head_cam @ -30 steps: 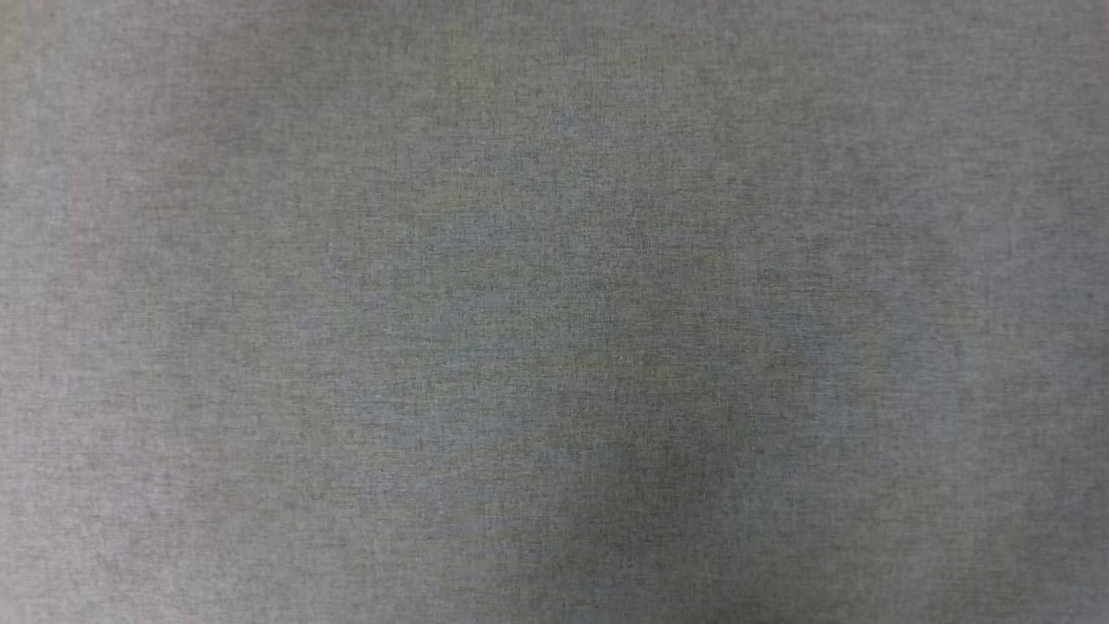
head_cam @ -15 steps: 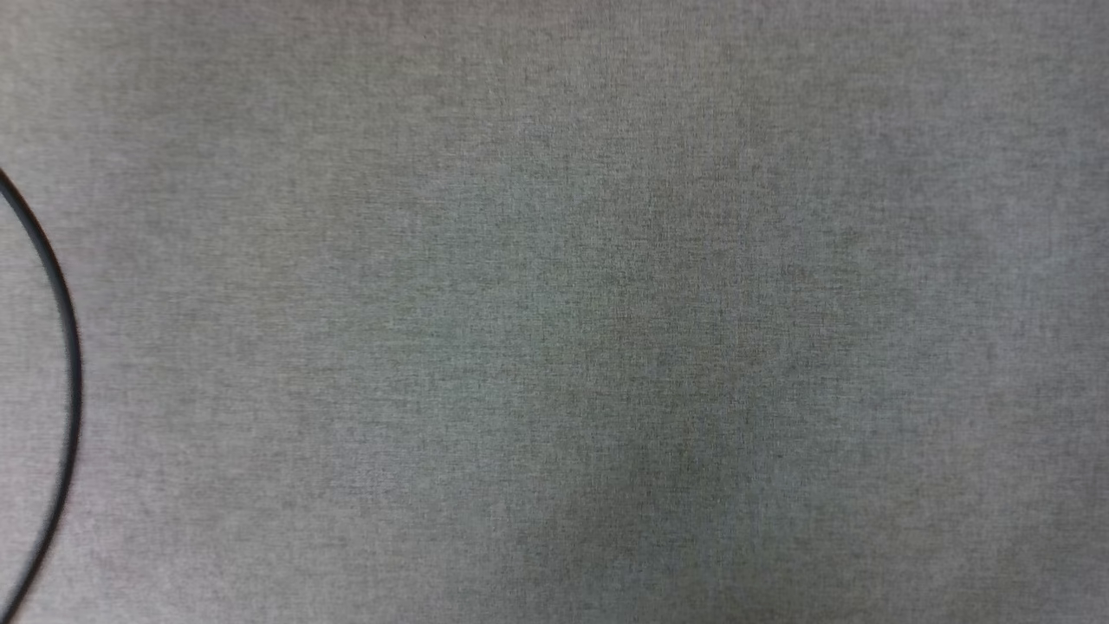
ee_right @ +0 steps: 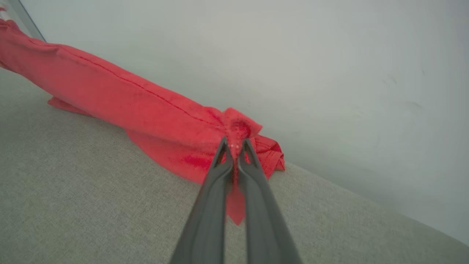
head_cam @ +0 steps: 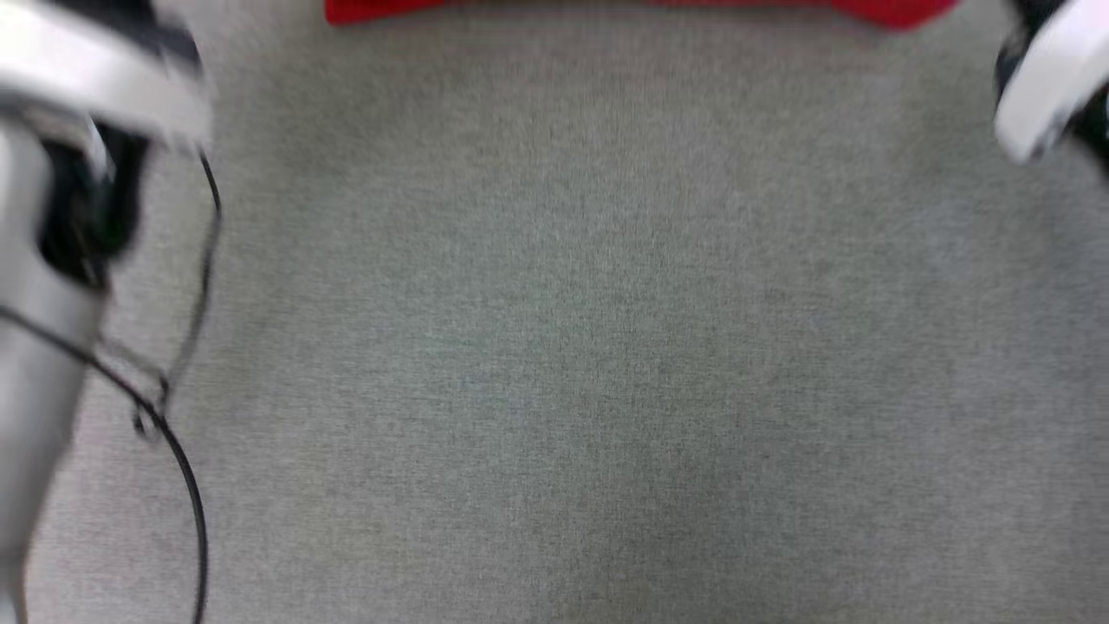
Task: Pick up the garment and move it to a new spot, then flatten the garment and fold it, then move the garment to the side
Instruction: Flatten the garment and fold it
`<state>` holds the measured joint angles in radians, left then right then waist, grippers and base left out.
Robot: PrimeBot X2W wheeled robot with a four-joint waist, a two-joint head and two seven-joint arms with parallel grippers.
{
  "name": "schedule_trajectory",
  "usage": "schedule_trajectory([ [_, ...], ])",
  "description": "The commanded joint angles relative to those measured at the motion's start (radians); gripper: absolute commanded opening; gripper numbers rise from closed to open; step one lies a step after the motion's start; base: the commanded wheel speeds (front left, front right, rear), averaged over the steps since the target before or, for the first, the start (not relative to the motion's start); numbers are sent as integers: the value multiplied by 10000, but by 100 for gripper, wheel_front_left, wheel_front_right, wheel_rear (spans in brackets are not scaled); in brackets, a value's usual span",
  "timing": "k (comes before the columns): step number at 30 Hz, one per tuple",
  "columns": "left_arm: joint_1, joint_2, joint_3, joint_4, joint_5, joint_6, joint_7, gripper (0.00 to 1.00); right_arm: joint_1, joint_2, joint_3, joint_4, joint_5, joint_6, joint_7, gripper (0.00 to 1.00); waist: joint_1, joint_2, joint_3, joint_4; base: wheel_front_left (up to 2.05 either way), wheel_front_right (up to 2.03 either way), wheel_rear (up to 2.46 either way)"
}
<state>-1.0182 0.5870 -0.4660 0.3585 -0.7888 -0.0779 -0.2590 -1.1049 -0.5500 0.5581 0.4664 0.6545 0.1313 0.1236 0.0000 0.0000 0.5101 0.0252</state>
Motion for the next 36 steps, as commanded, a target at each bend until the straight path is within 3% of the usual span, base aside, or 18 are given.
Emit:
schedule_trajectory([
  [1,748,99,111,-380,-29,193,-68,0,548,-143,-3,-277,141,-11,-10,0,0,0,-522,12,0,0,0],
  [10,5370,451,238,-2624,-261,1300,-80,0,3397,-334,62,-1247,193,-11,304,0,0,0,-1825,-75,0,0,0],
  [19,8805,115,-314,-3345,-1039,1937,11,0,6262,-357,-104,-1551,305,-11,423,0,0,0,-3153,-75,0,0,0],
  [25,10283,-133,-573,-3376,-1616,1992,75,0,7623,-377,-277,-1642,402,-11,482,0,0,0,-3776,-106,0,0,0],
  [36,12241,58,-984,-3602,-2696,1947,835,0,9783,-519,-745,-1678,595,-11,324,0,0,0,-4709,3,0,0,0],
])
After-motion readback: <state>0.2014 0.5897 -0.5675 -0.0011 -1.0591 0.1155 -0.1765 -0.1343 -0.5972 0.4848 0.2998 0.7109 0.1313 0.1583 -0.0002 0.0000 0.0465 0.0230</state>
